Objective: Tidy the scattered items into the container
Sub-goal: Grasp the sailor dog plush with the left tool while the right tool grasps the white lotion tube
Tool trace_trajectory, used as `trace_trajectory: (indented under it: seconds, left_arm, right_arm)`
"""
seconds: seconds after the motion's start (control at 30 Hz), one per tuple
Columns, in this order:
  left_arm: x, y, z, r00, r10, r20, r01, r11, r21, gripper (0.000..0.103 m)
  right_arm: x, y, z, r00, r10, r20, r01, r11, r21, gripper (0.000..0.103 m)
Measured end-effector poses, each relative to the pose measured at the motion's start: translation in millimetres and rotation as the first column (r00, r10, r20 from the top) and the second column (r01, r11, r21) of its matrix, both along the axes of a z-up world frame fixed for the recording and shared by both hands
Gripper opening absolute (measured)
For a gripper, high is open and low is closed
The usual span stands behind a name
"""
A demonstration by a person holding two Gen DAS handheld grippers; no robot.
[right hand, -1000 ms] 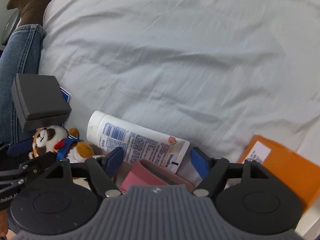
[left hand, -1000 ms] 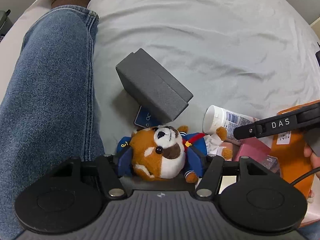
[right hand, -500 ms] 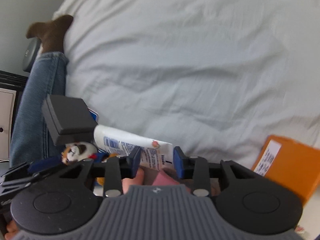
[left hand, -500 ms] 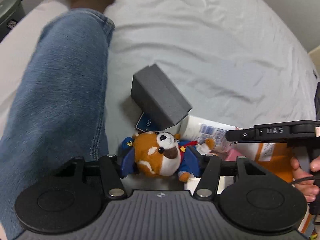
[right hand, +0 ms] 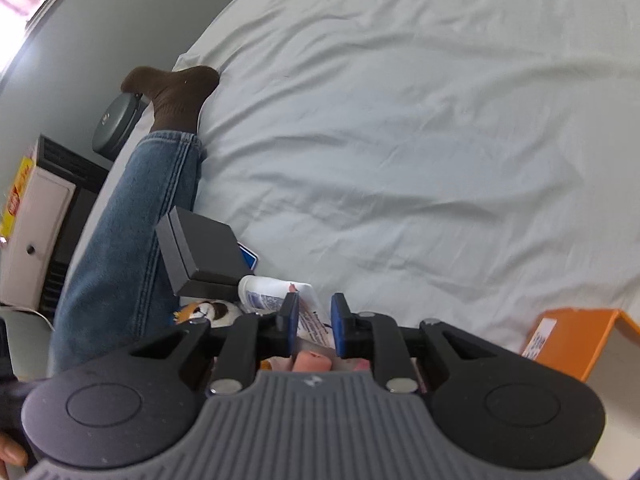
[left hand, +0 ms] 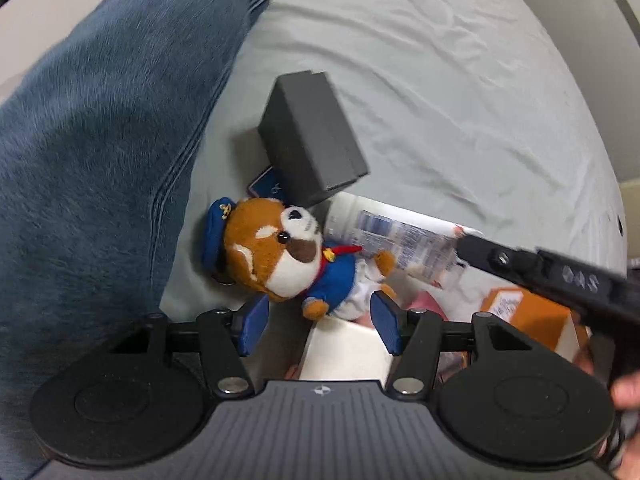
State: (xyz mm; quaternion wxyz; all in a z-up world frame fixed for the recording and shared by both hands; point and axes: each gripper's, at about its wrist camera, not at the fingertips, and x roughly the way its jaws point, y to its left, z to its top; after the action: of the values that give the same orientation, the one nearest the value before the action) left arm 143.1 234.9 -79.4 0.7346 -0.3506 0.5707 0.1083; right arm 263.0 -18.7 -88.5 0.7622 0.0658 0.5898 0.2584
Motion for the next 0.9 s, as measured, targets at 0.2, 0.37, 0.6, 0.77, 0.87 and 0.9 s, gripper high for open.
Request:
trace_trajectory:
  seconds: [0.2, 0.37, 0.6, 0.77, 0.87, 0.9]
  left_arm:
    - [-3.4, -0.5, -12.8, 0.995, 0.101, -0.005, -0.101, 0.995, -0.024, 0.068]
    - [-4.7, -1.2, -25.2, 0.988, 0.154, -0.011, -0.154, 0.988, -0.03, 0.068]
    - [-14.6, 6.7, -28.4, 0.975, 0.222, 0.007, -0.221, 0.974, -0.056, 0.064]
    - [-17.7, 5.3, -29.3, 0.972, 0.234, 0.008, -0.233, 0.971, -0.055, 0.064]
    - [-19.3, 5.2, -30.9, 0.969, 0.245, 0.009, -0.245, 0.968, -0.059, 0.064]
    - [-20.2, 5.6, -31.4, 0.968, 0.25, 0.009, -0.249, 0.967, -0.059, 0.064]
  right_arm:
    - [-3.4, 4.8, -5.3, 0.999, 0.029, 0.034, -0.029, 1.0, -0.005, 0.029]
    - [-6.1, 9.1, -17.2, 0.998, 0.047, 0.051, -0.044, 0.998, -0.055, 0.034]
    - [-9.8, -5.2, -22.5, 0.999, -0.026, 0.041, 0.024, 0.999, 0.039, 0.022]
    - [-14.6, -9.4, -8.3, 0.997, 0.012, 0.074, -0.021, 0.992, 0.125, 0.02]
    - [-19.1, -0.6, -7.3, 0.99, 0.068, 0.122, -0.079, 0.993, 0.088, 0.022]
    - [-21.0, 1.8, -7.2, 0.987, 0.089, 0.135, -0.101, 0.992, 0.082, 0.022]
